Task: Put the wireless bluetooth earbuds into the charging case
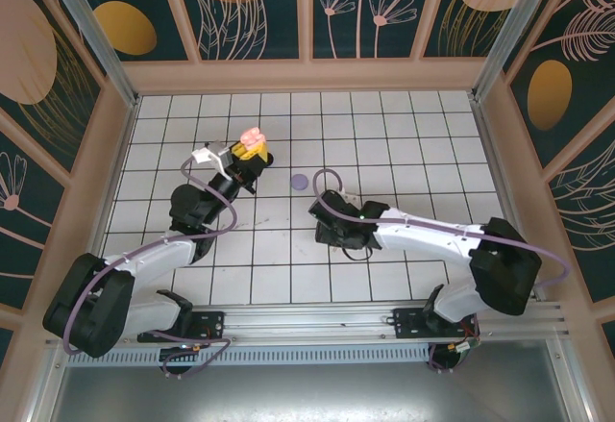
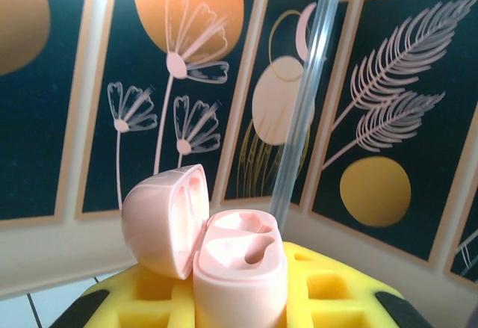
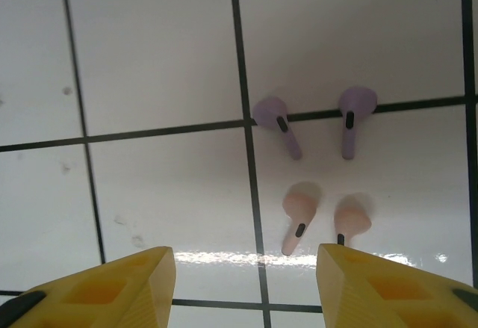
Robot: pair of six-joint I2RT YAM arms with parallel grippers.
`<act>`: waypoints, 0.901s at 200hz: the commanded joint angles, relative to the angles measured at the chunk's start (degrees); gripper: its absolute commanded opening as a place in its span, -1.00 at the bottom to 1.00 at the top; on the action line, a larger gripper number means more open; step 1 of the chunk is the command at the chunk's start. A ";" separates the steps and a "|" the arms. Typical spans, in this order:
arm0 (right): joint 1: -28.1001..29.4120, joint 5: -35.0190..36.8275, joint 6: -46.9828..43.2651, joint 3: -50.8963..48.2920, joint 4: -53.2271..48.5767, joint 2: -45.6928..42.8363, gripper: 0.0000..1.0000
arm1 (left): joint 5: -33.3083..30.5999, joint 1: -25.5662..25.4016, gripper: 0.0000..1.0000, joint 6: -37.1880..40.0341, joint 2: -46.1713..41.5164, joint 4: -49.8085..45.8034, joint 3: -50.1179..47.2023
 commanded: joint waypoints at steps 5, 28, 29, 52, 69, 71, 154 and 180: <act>1.54 1.97 5.09 1.77 -2.27 3.23 0.05 | -4.60 -0.29 -1.00 -1.75 -1.17 4.55 0.58; 2.25 1.57 5.45 2.28 -1.70 5.99 0.04 | -6.13 -0.29 -1.00 -1.67 -1.72 2.48 1.23; 2.24 1.61 5.45 2.31 -1.69 6.09 0.04 | -6.19 -0.29 -1.00 -1.63 -1.74 2.35 1.26; 2.24 1.80 5.62 2.44 -1.37 7.73 0.03 | -5.86 -0.33 -1.00 -0.74 -2.14 -0.44 2.05; 1.98 2.00 5.62 2.81 -1.36 8.63 0.02 | -5.68 -0.28 -1.00 -0.81 -2.15 -1.12 2.17; 1.97 2.05 5.62 2.84 -1.35 8.78 0.02 | -5.53 -0.28 -1.00 -0.82 -2.17 -1.19 2.12; 0.05 1.65 5.30 3.01 -0.83 11.62 -0.01 | -3.96 -0.29 -1.00 -1.24 -0.91 -1.65 2.98; -0.87 1.38 4.60 3.32 -0.20 12.12 -0.02 | -3.70 -0.29 -1.00 -1.26 -0.77 -1.73 3.04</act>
